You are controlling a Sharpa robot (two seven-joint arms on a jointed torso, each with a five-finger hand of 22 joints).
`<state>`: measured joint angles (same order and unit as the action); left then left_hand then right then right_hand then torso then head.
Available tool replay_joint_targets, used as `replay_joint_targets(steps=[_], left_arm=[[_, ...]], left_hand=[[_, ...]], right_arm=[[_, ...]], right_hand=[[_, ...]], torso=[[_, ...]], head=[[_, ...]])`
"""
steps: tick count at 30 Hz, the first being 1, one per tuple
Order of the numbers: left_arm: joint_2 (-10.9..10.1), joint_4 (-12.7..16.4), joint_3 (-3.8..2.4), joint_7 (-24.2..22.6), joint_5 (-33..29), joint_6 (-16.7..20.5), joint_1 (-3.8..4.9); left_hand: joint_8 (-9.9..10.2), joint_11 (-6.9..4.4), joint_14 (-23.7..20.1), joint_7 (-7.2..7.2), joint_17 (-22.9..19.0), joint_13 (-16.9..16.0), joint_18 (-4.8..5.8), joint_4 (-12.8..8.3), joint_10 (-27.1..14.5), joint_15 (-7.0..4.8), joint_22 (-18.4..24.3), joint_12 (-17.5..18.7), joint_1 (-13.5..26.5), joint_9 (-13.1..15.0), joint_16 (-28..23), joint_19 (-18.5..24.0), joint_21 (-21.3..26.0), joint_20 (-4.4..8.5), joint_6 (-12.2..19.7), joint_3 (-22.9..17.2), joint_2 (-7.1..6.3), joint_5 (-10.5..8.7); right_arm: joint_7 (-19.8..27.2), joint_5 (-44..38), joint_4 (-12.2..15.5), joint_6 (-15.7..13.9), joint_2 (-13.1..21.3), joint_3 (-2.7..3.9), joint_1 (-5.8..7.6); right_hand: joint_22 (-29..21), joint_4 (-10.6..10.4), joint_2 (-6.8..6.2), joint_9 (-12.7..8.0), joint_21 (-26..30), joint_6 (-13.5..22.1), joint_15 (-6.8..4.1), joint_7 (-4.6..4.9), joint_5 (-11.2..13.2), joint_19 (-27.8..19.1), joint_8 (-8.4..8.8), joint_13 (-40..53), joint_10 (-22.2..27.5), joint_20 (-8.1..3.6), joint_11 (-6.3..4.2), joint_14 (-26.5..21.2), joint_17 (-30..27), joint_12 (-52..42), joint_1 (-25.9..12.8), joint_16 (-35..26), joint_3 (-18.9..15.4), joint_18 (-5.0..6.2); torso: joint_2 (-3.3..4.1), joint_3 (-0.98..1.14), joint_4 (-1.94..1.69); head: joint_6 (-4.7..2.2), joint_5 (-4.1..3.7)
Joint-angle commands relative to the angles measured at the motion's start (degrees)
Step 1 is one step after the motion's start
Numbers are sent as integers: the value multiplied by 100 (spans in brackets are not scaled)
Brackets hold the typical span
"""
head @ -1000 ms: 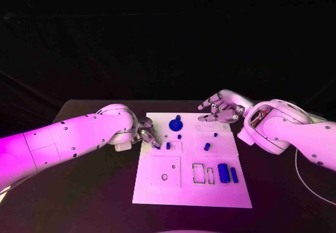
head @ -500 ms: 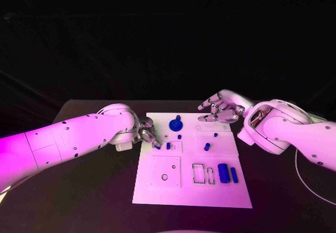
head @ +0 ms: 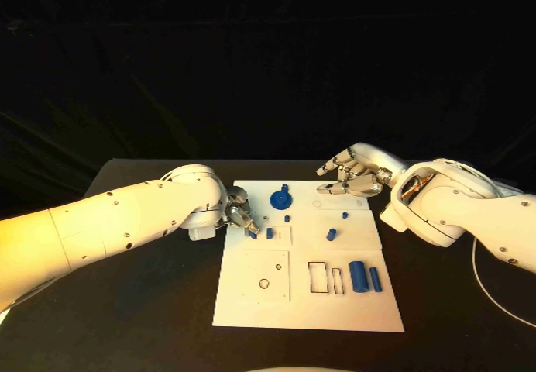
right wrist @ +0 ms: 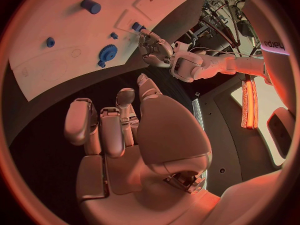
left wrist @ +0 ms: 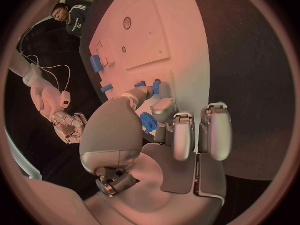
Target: Assemble the parts on the task board
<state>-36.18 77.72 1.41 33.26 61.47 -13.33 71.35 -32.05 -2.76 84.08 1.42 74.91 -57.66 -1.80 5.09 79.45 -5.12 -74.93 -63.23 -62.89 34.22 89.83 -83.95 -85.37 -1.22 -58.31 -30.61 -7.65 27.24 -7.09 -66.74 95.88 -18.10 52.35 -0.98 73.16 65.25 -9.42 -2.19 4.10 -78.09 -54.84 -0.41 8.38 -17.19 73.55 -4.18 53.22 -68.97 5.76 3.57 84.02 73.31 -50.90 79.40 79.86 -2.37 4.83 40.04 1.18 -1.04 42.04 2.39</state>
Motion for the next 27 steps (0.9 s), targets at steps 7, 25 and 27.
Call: replay_joint_targets(steps=[7,25,27], left_arm=[[77,-28,36,259,-123,-141,-38],[42,-46,25,307,-78,-8,-38],[20,-26,18,293,-76,82,-39]], left_hand=[[35,-23,592,-54,1509,-28,49,-321,50,-65,-1129,-29,167,-25,17,-352,-39,49,-116,-221,49,4],[120,-43,592,-80,1509,-84,57,117,52,-84,-1158,-52,565,-104,17,-369,-54,73,-249,739,-50,-27],[125,-37,592,-75,1509,-99,59,239,59,-79,-1163,-65,697,-114,17,-372,-58,72,-282,976,-100,-154]], right_arm=[[27,-22,17,29,7,0,-3],[40,-11,9,29,8,0,-3],[43,-8,6,30,5,0,-3]], right_hand=[[-9,-17,51,4,21,-37,-40,14,-32,-13,-33,-17,22,-22,-16,250,-9,20,15,-21,-41,59],[-30,-22,48,4,33,-39,-40,14,-32,-26,-34,-30,31,-22,-15,246,-32,33,13,-36,-49,64],[-36,-23,46,4,36,-39,-40,14,-32,-30,-34,-34,33,-22,-15,245,-36,36,12,-40,-51,65]], torso=[[2,-3,-4],[1,-6,2],[1,-6,5]], head=[[3,-9],[4,-8],[4,-10]])
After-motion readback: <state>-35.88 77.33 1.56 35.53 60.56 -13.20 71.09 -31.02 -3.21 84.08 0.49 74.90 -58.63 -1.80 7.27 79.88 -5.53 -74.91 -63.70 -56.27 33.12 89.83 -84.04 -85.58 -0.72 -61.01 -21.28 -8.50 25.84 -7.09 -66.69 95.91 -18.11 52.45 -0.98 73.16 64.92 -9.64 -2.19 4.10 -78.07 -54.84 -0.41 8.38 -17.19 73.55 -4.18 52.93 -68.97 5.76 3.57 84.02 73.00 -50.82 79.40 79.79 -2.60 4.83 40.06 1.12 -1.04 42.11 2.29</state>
